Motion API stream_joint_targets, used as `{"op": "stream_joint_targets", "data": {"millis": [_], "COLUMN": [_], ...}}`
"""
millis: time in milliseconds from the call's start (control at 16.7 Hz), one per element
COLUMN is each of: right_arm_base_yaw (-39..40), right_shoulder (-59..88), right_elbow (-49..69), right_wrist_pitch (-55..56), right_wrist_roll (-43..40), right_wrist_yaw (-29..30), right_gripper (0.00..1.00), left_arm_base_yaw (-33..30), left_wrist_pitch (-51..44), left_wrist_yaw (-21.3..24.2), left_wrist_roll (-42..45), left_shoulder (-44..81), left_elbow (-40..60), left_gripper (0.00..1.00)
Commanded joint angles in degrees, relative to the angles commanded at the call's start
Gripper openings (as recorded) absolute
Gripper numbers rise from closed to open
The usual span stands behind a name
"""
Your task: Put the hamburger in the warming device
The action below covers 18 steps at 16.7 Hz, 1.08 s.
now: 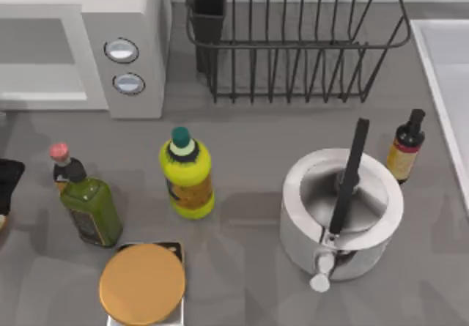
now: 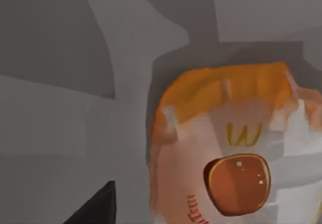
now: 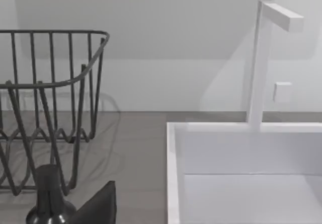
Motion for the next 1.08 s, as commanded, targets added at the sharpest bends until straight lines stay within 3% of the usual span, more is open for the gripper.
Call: {"op": "stream_joint_targets", "data": {"millis": [300,600,1080], "right_arm_base_yaw": [0.0,0.0,0.0], "right_shoulder": [0.0,0.0,0.0], "right_elbow": [0.0,0.0,0.0], "right_wrist_pitch": [0.0,0.0,0.0], "right_wrist_roll": [0.0,0.0,0.0], "right_wrist_yaw": [0.0,0.0,0.0], "right_gripper": [1.00,1.00,1.00], "left_arm_base_yaw": [0.1,0.1,0.1], "left_wrist_pitch": [12.1,13.7,13.7], "left_wrist_yaw": [0.0,0.0,0.0], "left_wrist_roll": [0.2,0.3,0.3], "left_shoulder": [5.7,6.7,6.7], "left_elbow": [-5.8,-6.8,-6.8], "left_gripper": [1.00,1.00,0.40]}}
